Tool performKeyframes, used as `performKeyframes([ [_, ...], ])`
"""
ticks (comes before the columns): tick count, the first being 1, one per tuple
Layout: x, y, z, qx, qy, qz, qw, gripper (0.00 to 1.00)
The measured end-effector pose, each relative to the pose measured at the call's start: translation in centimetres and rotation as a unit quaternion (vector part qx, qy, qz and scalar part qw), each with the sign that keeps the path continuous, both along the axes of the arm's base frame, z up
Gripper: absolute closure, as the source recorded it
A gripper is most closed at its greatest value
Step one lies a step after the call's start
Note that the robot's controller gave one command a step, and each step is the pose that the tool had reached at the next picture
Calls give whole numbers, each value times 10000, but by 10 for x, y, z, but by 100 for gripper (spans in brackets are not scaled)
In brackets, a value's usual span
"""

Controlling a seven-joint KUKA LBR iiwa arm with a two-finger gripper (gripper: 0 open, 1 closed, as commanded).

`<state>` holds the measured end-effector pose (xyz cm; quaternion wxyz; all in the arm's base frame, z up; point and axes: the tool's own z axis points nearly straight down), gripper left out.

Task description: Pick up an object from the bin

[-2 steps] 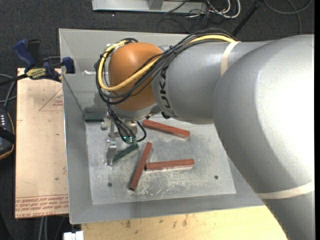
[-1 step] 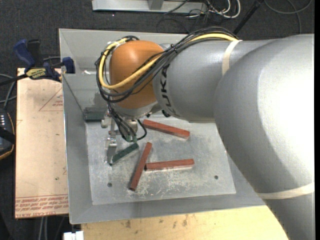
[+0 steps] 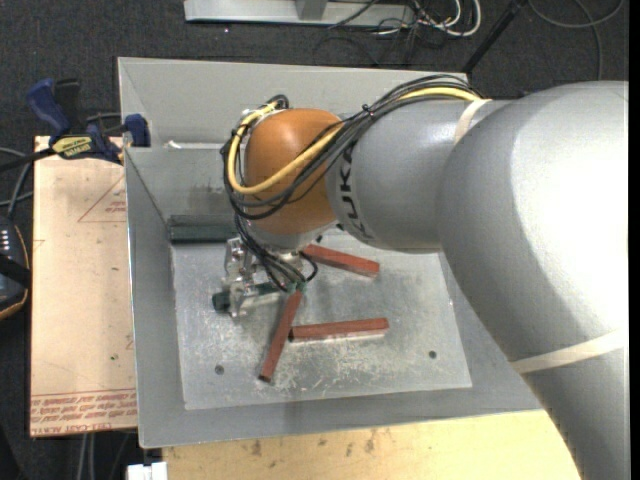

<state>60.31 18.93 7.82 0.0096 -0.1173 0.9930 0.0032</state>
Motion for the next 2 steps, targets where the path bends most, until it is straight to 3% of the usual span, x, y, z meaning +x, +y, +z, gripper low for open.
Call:
performKeyframes([
  [1, 0, 0, 0, 0, 0, 0, 10000, 100],
  [2, -8, -7, 154, -36, 48, 745, 9972, 100],
])
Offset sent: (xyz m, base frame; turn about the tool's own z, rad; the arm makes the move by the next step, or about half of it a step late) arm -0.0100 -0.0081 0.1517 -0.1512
